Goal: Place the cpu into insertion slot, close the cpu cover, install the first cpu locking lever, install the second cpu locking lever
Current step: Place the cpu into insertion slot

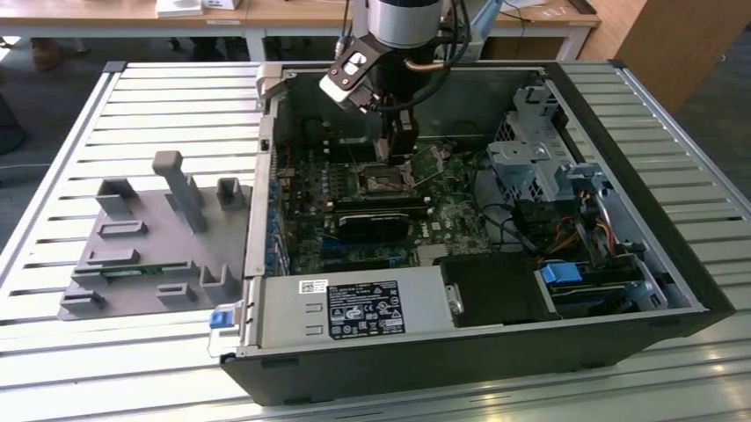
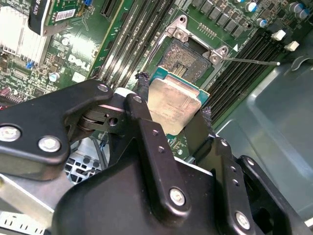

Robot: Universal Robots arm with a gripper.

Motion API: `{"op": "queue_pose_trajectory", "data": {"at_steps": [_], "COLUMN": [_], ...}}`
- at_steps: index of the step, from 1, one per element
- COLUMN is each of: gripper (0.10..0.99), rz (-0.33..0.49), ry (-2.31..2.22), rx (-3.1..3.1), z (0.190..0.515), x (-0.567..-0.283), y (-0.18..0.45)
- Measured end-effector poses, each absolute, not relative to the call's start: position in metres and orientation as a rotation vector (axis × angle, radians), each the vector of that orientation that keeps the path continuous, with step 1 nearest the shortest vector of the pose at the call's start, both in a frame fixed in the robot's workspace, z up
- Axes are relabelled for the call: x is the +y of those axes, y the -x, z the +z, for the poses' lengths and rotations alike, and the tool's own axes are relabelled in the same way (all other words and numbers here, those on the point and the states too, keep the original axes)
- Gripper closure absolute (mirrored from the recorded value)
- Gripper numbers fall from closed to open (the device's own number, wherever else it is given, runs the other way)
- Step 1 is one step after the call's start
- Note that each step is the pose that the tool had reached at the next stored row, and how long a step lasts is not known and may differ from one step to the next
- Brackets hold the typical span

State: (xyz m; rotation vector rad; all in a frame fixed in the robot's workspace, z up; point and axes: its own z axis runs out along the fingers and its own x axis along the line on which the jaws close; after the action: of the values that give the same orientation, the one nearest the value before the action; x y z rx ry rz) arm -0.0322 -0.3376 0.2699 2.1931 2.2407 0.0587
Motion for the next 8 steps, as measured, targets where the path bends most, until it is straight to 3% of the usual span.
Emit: {"op": "queue_pose_trajectory", "data": {"at_steps": [8], "gripper": [0.549], "rz": [0.056], "ry": [-2.193], "rx": [2.240], "z": [0.2663], "x": [-0.3370], "y": [0.0321]}}
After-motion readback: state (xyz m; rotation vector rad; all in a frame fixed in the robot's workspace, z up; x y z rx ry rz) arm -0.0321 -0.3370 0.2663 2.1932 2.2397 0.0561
